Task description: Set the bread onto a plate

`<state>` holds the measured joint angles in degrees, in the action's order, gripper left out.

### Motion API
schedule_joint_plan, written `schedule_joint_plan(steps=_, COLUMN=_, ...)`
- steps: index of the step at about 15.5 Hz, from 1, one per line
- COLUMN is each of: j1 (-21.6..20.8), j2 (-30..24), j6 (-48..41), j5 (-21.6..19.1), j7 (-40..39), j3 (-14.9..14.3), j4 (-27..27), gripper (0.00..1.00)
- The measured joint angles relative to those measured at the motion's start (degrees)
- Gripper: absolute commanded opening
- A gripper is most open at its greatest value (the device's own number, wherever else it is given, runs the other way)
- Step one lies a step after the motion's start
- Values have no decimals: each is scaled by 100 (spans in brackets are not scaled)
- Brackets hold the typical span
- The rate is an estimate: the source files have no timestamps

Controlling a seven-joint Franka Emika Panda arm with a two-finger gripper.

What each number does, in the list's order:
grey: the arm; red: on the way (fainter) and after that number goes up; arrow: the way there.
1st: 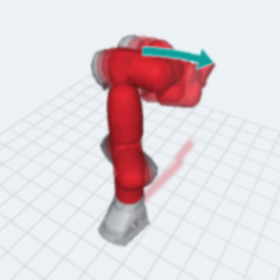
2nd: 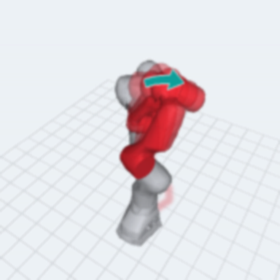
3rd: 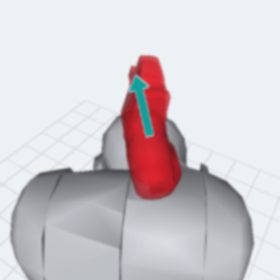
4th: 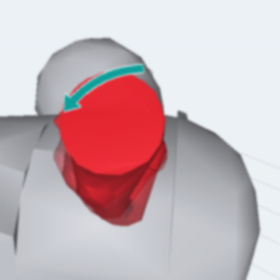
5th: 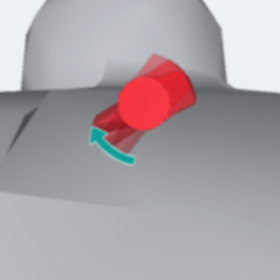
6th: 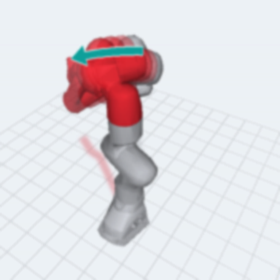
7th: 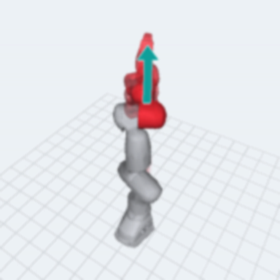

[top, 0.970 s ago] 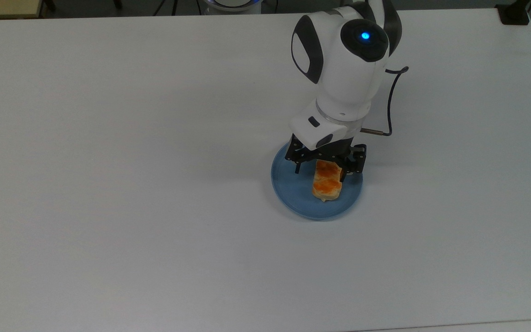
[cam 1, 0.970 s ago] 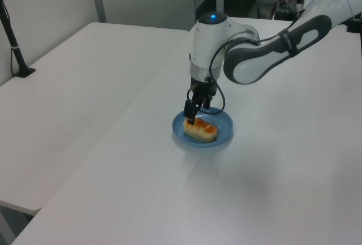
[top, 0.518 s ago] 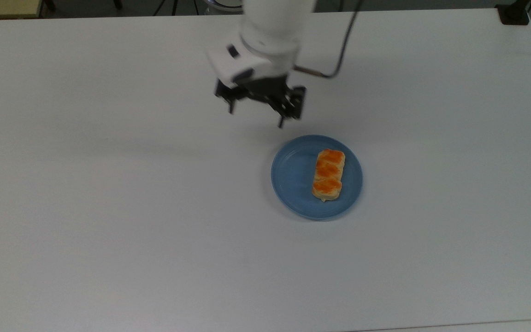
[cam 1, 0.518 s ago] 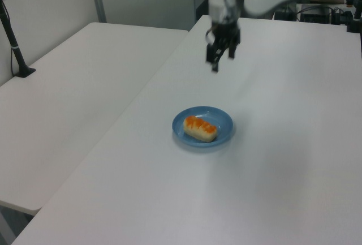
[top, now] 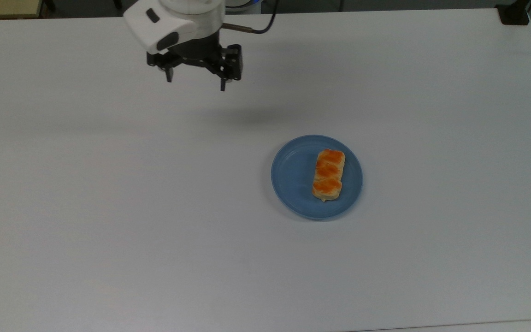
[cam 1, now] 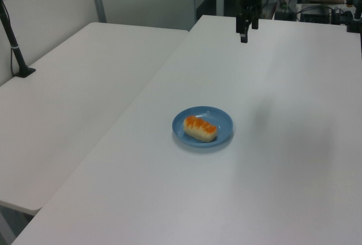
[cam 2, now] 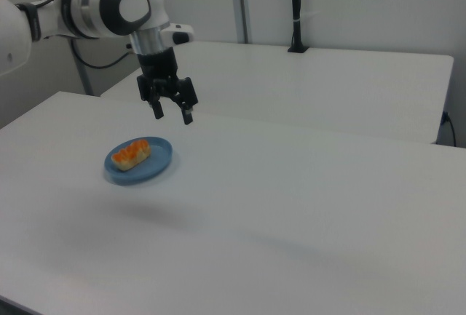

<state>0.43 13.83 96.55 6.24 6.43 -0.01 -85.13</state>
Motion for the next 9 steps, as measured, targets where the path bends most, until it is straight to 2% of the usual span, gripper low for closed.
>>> schedule_joint_plan(steps=9, j1=77, j2=-112, j6=-6, j5=0, j7=-308, j3=-73, j4=-57, gripper=100)
